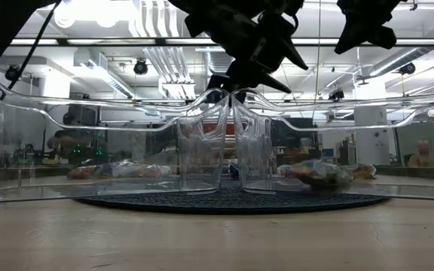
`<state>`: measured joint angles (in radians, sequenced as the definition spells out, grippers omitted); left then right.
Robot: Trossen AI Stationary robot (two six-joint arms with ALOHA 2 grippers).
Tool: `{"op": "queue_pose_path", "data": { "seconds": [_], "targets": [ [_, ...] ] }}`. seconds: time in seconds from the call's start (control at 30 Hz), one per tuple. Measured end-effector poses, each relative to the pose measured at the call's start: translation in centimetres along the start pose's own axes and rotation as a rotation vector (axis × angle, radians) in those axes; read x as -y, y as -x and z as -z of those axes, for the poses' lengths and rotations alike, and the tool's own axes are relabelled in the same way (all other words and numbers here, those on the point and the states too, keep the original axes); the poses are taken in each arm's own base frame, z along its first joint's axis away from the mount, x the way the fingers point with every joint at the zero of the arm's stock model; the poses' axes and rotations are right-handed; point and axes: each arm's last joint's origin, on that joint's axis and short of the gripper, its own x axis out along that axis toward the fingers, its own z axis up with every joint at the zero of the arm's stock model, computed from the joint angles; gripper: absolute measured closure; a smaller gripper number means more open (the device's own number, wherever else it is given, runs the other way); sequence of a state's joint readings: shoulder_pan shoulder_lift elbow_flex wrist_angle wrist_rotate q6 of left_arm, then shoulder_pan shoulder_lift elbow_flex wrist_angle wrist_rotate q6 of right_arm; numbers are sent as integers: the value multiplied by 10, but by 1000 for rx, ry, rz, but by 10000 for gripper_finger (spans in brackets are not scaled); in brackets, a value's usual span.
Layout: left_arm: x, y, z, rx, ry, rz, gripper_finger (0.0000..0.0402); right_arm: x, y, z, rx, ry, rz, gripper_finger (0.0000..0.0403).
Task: Pick and place Granola Bars by type
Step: Put the yellow granola bar into the right transparent bin
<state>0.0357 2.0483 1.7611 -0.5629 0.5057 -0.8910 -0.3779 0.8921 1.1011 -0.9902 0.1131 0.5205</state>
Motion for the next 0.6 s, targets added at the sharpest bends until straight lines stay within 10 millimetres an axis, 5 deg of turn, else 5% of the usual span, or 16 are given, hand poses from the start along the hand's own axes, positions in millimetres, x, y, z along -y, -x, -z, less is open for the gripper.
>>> {"op": "queue_pose_path", "data": {
  "seconds": [0.33,0.6],
  "targets": [
    [2,2,0,-10,-47,17,264,0,0,0,1,0,2,394],
    [20,18,-4,42,-143,42,347,0,0,0,1,0,2,394]
  ]
}}
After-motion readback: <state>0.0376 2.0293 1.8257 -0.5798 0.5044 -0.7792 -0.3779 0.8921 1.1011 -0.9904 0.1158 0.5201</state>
